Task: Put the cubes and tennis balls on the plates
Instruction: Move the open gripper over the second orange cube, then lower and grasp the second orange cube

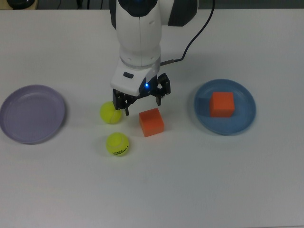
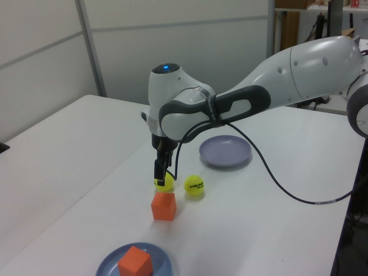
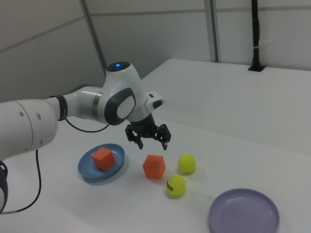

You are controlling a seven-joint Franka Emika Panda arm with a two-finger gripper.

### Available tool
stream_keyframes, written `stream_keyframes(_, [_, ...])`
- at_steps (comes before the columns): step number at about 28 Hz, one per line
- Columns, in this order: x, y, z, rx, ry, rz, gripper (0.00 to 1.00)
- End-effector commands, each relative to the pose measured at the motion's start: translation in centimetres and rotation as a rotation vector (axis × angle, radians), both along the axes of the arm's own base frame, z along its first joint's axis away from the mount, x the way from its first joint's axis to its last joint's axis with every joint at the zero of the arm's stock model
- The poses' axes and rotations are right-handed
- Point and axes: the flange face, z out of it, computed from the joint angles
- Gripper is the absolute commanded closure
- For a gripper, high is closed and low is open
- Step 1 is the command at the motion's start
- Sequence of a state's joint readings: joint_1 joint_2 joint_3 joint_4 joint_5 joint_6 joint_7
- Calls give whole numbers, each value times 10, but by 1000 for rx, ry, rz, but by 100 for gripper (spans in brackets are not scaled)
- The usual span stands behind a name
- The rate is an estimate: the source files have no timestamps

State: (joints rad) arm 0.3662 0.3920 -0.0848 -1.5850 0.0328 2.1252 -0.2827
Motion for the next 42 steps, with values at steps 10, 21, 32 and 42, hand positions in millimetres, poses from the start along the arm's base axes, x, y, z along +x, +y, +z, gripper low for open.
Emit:
stream_keyframes(10, [-6,12,-28,20,74,42,0])
stream_keyframes(21, [-3,12,-67,10,131,66,0])
stream_keyframes(32, [-4,16,-100,-3,175,67,0])
stream_keyframes(42, [-3,19,-101,29,175,47,47])
